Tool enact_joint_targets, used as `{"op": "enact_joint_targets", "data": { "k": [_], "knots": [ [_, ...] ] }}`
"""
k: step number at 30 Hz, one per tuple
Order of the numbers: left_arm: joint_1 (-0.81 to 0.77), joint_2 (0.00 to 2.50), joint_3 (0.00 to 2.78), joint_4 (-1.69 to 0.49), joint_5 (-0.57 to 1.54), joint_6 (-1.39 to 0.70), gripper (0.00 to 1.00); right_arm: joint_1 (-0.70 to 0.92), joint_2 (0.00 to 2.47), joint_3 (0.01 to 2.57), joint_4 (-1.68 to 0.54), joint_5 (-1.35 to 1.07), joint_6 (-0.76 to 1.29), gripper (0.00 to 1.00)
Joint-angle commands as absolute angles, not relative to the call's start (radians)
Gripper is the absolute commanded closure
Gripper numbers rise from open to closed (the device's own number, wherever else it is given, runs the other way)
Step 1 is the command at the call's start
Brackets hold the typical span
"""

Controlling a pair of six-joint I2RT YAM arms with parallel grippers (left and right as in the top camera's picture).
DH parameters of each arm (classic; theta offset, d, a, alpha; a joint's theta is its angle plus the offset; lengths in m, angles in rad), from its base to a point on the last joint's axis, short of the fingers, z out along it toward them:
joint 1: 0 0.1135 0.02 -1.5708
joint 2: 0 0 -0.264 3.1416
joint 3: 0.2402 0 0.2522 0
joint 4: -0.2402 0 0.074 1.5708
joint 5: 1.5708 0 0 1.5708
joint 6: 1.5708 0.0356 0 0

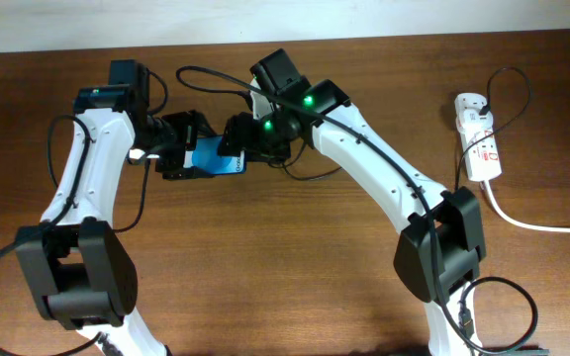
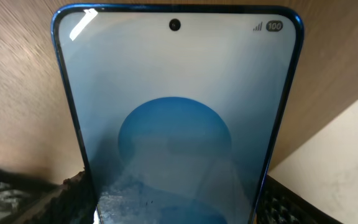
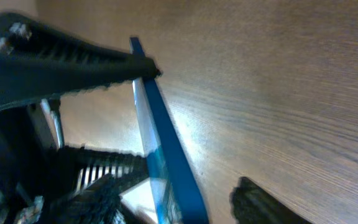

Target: Plug charger to phone and switch on socket

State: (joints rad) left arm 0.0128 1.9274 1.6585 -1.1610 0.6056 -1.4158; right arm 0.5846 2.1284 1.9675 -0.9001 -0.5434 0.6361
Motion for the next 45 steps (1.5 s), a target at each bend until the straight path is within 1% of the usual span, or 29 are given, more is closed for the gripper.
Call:
{"op": "enact_joint_targets", "data": {
  "k": [1, 3, 5, 11, 17, 25, 27, 29, 30, 31, 32, 34, 35, 37, 42, 45],
  "knots": [
    [0.016, 1.901, 1.666, -1.159, 0.777, -1.428, 1.0, 0.603, 2.135, 1.988, -0.874, -0.481, 0.649, 0.43],
    [0.016, 1.901, 1.666, -1.159, 0.833, -1.428, 1.0, 0.611, 2.135, 1.988, -0.852, -0.476, 0.668, 0.46],
    [0.016, 1.901, 1.666, -1.16, 0.843, -1.428, 1.0, 0.617, 2.135, 1.988, -0.84, -0.463, 0.671, 0.49],
    [0.016, 1.901, 1.666, -1.159, 0.843, -1.428, 1.0, 0.622, 2.135, 1.988, -0.841, -0.451, 0.671, 0.64],
    [0.016, 1.901, 1.666, -1.159, 0.899, -1.428, 1.0, 0.621, 2.135, 1.988, -0.837, -0.464, 0.698, 0.66],
    [0.016, 1.901, 1.666, -1.159, 0.898, -1.428, 1.0, 0.621, 2.135, 1.988, -0.834, -0.467, 0.697, 0.81],
    [0.016, 1.901, 1.666, -1.159, 0.898, -1.428, 0.86, 0.621, 2.135, 1.988, -0.829, -0.468, 0.697, 0.85],
    [0.016, 1.901, 1.666, -1.159, 0.897, -1.428, 0.68, 0.621, 2.135, 1.988, -0.828, -0.47, 0.697, 0.86],
    [0.016, 1.901, 1.666, -1.159, 0.897, -1.428, 0.52, 0.621, 2.135, 1.988, -0.828, -0.47, 0.697, 0.86],
    [0.016, 1.901, 1.666, -1.159, 0.894, -1.428, 0.45, 0.621, 2.135, 1.988, -0.828, -0.47, 0.697, 0.86],
    [0.016, 1.901, 1.666, -1.159, 0.894, -1.428, 0.29, 0.621, 2.135, 1.988, -0.828, -0.47, 0.697, 0.87],
    [0.016, 1.901, 1.666, -1.159, 0.894, -1.428, 0.05, 0.62, 2.135, 1.988, -0.828, -0.47, 0.697, 0.89],
    [0.016, 1.901, 1.666, -1.159, 0.894, -1.428, 0.0, 0.62, 2.135, 1.988, -0.828, -0.47, 0.697, 0.91],
    [0.016, 1.901, 1.666, -1.159, 0.861, -1.428, 0.01, 0.601, 2.135, 1.988, -0.829, -0.496, 0.697, 0.95],
    [0.016, 1.901, 1.666, -1.159, 0.841, -1.427, 0.01, 0.519, 2.119, 1.988, -0.857, -0.572, 0.684, 0.96],
    [0.016, 1.901, 1.666, -1.159, 0.841, -1.224, 0.0, 0.451, 2.064, 1.988, -0.952, -0.572, 0.598, 0.96]
  ]
}}
